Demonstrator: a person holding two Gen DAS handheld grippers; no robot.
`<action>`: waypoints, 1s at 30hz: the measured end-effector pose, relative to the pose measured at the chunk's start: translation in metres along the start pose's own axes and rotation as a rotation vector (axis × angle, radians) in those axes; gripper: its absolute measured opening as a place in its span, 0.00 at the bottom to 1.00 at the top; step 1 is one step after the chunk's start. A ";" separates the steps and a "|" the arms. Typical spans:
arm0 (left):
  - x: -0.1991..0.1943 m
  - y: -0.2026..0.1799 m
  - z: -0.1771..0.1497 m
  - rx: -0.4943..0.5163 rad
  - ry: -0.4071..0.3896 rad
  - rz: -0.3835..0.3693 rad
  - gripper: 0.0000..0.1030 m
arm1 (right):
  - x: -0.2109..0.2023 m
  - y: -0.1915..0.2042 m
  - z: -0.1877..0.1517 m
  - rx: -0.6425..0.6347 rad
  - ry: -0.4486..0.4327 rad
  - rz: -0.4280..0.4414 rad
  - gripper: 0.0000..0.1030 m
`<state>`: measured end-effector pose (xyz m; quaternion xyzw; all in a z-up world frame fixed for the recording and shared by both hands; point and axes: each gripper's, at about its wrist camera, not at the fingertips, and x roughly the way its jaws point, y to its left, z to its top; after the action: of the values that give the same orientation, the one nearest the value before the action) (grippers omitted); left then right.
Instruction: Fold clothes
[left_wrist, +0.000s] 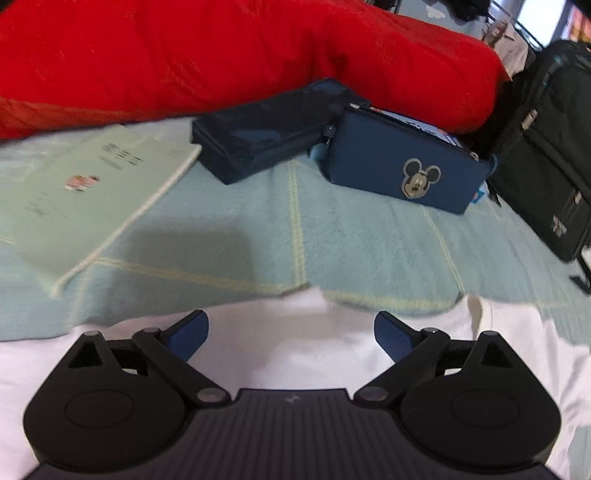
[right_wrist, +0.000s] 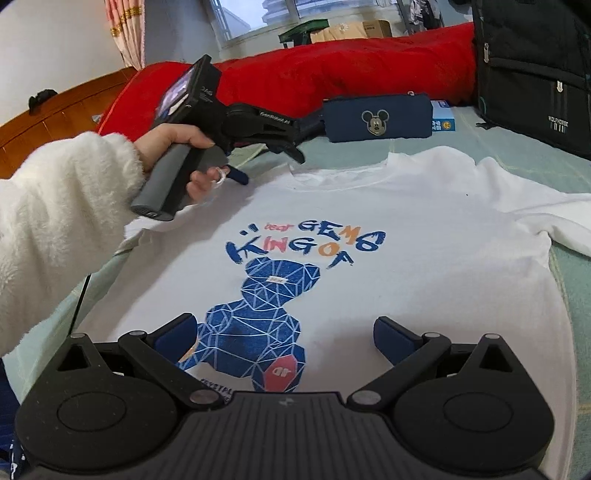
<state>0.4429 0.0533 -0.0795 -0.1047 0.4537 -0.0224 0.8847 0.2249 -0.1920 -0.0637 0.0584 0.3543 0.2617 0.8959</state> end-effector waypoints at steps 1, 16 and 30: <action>-0.009 0.001 -0.004 0.012 -0.002 0.002 0.93 | -0.002 0.000 0.000 0.001 -0.003 0.007 1.00; -0.029 0.041 -0.046 0.053 0.054 0.097 0.97 | 0.002 -0.001 0.000 0.020 0.000 -0.003 1.00; -0.013 0.052 -0.004 -0.022 0.005 0.164 0.97 | 0.003 -0.002 0.000 0.026 0.006 -0.003 1.00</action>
<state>0.4290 0.1053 -0.0816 -0.0769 0.4631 0.0548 0.8813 0.2276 -0.1920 -0.0667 0.0687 0.3605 0.2561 0.8943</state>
